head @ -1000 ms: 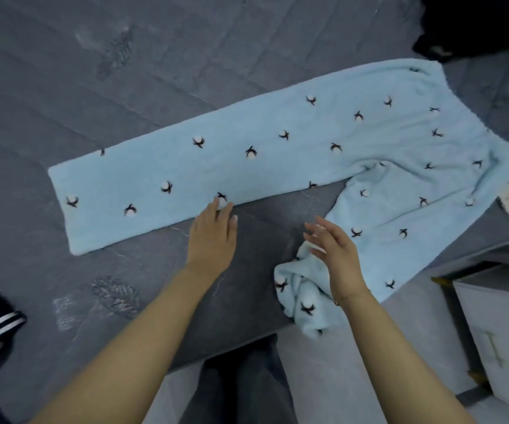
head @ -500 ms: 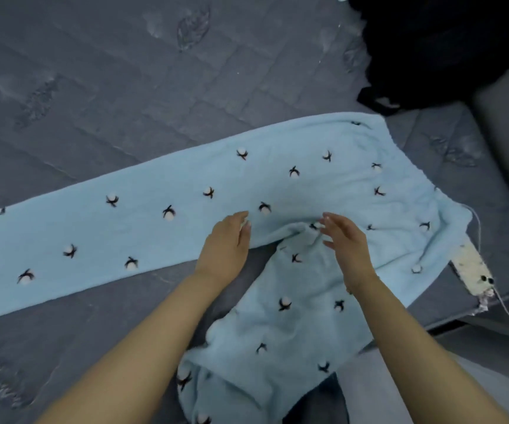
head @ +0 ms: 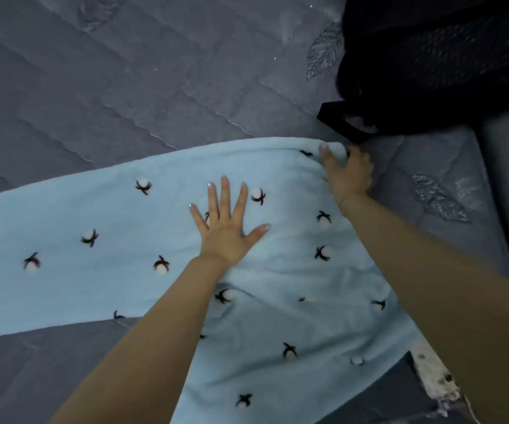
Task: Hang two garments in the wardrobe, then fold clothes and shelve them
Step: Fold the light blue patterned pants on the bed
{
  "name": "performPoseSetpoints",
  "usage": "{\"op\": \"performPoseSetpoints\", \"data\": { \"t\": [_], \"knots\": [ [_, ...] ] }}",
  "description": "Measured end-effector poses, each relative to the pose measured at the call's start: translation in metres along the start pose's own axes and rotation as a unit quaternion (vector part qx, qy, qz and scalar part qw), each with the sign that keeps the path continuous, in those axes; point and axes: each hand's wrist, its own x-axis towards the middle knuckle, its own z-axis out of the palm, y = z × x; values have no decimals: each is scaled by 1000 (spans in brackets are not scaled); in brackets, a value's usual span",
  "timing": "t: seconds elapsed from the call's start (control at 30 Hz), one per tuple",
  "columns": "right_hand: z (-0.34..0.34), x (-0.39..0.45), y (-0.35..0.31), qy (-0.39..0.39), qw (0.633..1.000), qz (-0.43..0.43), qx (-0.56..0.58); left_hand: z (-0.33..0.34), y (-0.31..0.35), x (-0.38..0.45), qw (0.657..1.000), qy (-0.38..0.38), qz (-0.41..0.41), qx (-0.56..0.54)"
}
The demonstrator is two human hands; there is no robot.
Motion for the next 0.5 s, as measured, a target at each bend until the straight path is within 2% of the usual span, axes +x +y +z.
{"op": "performPoseSetpoints", "data": {
  "t": [0.1, 0.2, 0.3, 0.5],
  "knots": [
    [6, 22, 3, -13, 999, -40, 28, 10, -2, 10, 1000, 11, -5, 1],
    [0, 45, -6, -33, 996, -33, 82, 16, -5, 10, 1000, 19, -1, 2],
    [-1, 61, -15, -77, 994, -9, 79, 19, -5, 12, 999, 37, -4, 2],
    [-15, 26, -4, -42, 997, -50, 49, 6, 1, 12, 1000, 3, -8, 0]
  ]
}}
